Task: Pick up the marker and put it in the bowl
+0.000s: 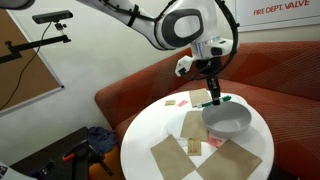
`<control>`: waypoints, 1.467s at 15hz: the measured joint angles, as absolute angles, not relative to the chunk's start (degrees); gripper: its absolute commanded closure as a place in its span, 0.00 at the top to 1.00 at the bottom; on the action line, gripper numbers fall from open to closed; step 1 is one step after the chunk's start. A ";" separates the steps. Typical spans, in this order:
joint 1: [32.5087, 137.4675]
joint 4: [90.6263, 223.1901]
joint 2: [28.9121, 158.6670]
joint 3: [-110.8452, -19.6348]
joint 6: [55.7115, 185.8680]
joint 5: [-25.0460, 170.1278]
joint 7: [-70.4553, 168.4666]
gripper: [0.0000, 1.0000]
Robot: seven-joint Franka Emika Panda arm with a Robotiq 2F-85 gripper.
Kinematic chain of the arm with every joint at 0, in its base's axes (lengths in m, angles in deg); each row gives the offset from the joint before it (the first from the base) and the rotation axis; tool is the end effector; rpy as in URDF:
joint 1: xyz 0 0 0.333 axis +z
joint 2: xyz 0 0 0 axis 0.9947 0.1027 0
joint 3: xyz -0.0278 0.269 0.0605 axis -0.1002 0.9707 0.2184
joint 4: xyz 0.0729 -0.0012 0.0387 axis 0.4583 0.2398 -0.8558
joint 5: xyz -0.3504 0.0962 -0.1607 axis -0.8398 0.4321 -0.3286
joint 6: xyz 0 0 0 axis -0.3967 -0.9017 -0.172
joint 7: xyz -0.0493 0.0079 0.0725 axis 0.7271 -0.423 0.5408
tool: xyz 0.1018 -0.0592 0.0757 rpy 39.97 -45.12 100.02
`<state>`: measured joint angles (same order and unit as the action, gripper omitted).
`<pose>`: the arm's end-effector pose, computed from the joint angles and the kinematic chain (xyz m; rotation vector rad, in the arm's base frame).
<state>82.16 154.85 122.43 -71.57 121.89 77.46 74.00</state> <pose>0.6631 -0.1345 0.1185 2.8574 -1.0461 0.0478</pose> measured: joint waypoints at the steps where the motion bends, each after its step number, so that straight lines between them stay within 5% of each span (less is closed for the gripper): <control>1: 82.00 153.68 123.57 -71.57 121.88 78.29 74.06 0.05; 9: 78.94 144.78 129.82 -71.70 119.31 82.71 76.25 0.07; 10: 78.63 143.82 130.34 -71.70 118.65 82.94 76.31 0.44; 12: 78.36 141.98 131.38 -71.70 117.33 83.22 76.47 0.52; 18: 78.64 139.88 132.97 -71.60 116.28 83.35 77.46 0.98; 22: 78.94 141.05 131.98 -71.49 117.42 83.47 77.49 1.00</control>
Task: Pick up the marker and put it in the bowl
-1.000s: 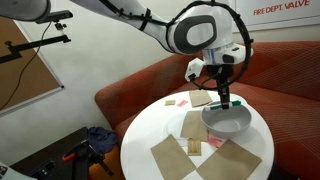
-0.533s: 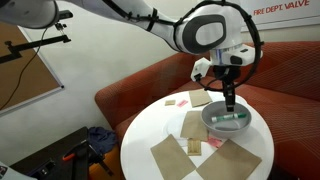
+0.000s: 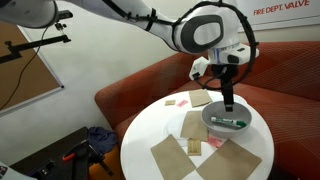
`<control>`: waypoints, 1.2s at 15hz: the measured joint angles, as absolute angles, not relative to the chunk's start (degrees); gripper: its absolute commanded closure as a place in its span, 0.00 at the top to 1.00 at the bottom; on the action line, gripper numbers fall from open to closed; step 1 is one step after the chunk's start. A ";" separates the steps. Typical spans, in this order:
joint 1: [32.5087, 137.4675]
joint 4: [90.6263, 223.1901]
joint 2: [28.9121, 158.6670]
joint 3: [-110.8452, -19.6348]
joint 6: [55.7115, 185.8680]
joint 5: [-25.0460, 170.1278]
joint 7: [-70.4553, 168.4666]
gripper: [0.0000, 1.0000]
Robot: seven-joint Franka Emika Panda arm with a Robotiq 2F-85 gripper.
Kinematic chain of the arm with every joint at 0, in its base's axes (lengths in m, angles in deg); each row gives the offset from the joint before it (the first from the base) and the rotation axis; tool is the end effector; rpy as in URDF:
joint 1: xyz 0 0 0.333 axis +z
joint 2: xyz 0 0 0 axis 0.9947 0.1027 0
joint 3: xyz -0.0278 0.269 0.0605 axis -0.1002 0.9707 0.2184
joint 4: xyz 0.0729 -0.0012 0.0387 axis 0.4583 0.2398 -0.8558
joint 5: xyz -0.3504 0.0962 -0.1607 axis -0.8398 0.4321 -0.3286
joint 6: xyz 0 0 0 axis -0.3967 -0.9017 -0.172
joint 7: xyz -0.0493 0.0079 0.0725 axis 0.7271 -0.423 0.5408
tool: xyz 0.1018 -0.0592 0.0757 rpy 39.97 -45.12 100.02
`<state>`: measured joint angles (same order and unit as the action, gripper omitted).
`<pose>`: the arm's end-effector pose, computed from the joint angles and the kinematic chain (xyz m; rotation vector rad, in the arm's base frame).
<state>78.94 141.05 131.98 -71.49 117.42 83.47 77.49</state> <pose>0.6919 -0.1640 0.0994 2.8211 -1.2977 0.0333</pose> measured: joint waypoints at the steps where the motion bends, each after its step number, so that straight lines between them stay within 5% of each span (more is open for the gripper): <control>1: 79.02 142.20 131.12 -71.49 118.40 83.53 77.49 1.00; 18: 84.45 184.89 91.65 -71.62 126.92 81.94 77.69 1.00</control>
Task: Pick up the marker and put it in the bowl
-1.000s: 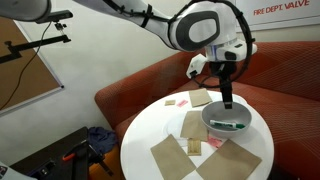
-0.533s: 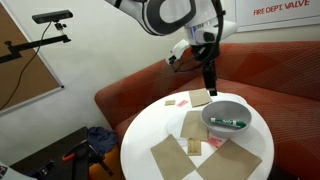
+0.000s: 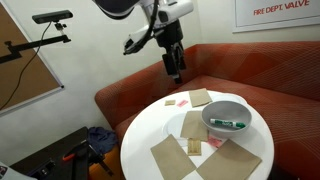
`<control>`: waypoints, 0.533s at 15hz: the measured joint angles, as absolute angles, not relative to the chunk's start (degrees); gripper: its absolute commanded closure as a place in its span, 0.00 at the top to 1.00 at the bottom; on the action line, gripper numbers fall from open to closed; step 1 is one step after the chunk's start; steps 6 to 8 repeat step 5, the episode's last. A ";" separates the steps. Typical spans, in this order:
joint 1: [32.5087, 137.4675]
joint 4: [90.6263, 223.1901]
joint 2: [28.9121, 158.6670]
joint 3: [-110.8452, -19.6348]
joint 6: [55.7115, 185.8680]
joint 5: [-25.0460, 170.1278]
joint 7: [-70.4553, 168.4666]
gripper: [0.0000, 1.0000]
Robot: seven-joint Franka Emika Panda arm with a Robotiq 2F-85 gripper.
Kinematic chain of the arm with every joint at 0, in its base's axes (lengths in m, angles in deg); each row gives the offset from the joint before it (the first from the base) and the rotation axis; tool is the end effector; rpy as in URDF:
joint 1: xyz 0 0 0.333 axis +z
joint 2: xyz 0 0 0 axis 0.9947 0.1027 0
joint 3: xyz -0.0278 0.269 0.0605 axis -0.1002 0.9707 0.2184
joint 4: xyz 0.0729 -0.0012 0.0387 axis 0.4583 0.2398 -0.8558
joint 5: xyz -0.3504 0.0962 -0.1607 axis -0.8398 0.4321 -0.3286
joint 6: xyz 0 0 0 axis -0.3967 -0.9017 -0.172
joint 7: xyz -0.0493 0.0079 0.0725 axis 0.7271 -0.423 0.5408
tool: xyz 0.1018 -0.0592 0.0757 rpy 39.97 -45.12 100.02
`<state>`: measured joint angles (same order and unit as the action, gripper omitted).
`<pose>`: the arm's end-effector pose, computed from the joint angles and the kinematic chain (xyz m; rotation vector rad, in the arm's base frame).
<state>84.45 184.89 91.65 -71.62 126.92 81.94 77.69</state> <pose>0.5764 -0.1002 0.2386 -2.8215 1.2448 -0.1563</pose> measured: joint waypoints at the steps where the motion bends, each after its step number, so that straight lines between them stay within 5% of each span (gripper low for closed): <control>1: 84.64 186.67 89.83 -71.62 126.92 81.66 77.88 1.00; 8: 84.70 188.55 88.24 -71.62 126.98 81.33 78.31 1.00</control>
